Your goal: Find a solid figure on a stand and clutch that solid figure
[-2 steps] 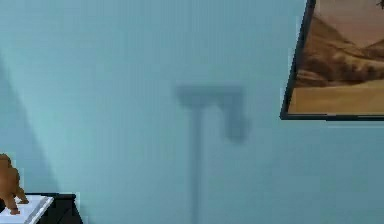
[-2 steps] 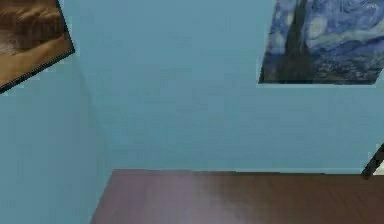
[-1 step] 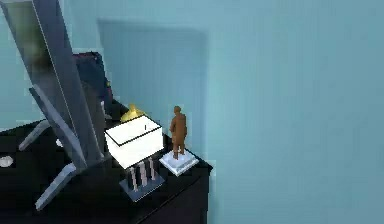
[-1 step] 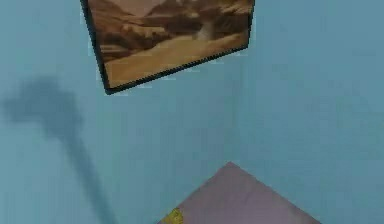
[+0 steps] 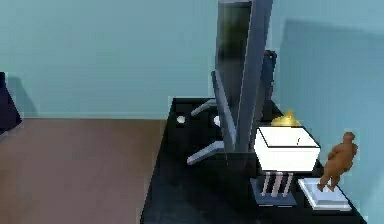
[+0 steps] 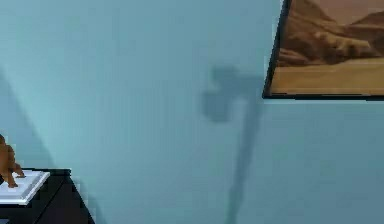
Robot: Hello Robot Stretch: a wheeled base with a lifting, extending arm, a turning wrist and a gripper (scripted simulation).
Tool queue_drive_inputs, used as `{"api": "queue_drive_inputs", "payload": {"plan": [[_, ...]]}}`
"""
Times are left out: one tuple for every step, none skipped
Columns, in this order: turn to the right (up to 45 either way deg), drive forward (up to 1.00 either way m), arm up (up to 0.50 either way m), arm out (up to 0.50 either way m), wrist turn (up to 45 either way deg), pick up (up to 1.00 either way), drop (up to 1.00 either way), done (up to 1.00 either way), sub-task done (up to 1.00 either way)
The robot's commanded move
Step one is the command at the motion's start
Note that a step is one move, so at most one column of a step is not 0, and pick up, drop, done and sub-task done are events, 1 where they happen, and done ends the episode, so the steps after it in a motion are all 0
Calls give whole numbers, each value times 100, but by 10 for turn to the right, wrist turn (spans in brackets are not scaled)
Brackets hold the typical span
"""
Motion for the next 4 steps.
{"api": "queue_drive_inputs", "payload": {"plan": [[-450, 0, 0, 0, 0, 0, 0, 0, 0], [0, 0, 50, 0, 0, 0, 0, 0, 0], [0, 0, 28, 0, 0, 0, 0, 0, 0], [0, 0, 0, 48, 0, 0, 0, 0, 0]]}}
